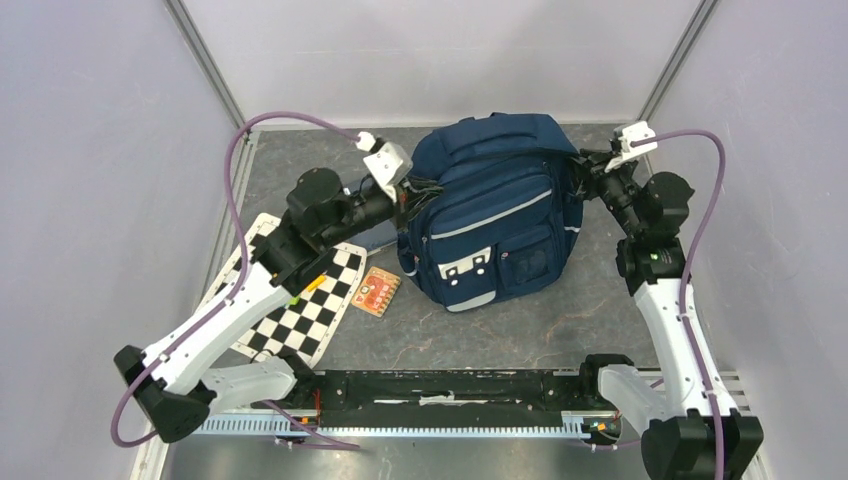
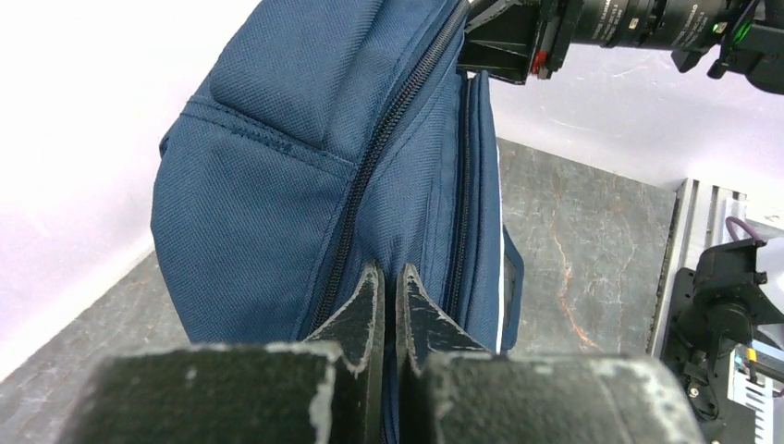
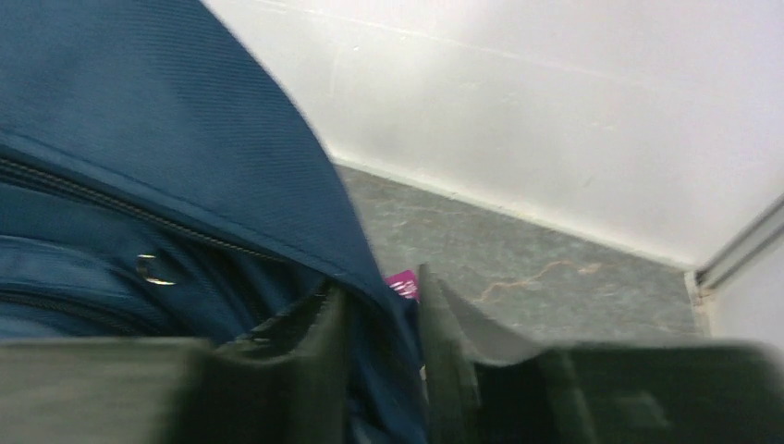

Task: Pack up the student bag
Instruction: Place the student bag at the center of the board.

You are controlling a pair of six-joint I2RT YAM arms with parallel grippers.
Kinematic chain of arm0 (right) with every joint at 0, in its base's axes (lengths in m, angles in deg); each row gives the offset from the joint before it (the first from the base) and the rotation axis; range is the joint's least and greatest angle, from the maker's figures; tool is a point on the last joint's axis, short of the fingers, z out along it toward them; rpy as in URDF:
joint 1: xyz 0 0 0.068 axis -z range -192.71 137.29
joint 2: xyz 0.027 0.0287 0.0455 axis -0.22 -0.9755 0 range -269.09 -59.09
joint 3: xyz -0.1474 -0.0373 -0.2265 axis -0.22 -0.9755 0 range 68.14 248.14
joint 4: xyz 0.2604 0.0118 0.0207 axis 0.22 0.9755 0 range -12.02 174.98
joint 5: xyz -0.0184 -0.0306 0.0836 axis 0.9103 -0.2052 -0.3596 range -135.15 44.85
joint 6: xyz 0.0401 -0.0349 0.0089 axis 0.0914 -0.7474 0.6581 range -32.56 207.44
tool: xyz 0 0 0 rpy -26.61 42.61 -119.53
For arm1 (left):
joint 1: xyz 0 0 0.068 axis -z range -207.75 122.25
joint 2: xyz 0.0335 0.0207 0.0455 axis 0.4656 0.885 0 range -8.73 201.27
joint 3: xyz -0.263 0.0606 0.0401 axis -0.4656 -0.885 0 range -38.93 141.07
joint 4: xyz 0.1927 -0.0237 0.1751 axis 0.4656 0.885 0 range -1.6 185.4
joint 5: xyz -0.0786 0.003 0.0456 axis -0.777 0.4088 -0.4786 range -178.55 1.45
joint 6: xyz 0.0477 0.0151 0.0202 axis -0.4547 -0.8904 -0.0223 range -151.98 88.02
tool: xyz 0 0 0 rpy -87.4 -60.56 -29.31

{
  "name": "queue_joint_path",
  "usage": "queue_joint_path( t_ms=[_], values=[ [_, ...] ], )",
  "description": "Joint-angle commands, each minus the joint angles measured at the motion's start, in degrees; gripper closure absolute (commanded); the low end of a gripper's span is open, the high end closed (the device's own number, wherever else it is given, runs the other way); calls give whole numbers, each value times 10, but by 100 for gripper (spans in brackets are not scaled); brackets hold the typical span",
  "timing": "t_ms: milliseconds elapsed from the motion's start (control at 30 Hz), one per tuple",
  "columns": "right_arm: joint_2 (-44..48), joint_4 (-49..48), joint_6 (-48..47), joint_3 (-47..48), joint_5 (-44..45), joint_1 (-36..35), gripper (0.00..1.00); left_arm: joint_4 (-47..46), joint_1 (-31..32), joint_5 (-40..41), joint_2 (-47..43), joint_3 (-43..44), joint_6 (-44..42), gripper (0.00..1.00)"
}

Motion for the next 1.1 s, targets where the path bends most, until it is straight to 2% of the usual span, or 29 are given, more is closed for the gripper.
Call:
queue_joint_path(
  t_ms=[0,100,233,300,433,567,767,967,1067],
  values=[
    [40,-4,3,-8,99,11,48,-87,-2,35,-69,-42,-41,98],
    [65,23,36,-20,138,11,21,-74,-2,57,-74,-47,-54,98],
    [86,70,90,-37,176,11,9,-91,-2,63,-83,-70,-55,98],
    [94,103,100,-44,159,11,8,-94,-2,63,-86,-74,-48,98],
    [128,103,78,-65,82,10,2,-95,-1,82,-85,-68,-22,98],
    [169,121,54,-34,15,11,2,-83,-2,131,-83,-44,18,98],
    [188,96,133,12,-99,11,2,-50,-1,160,-63,37,106,98],
    [169,47,180,14,-104,11,2,-49,2,236,-37,86,141,98],
    [160,-4,244,-1,-81,10,2,-56,10,230,-25,76,144,98]
  ],
)
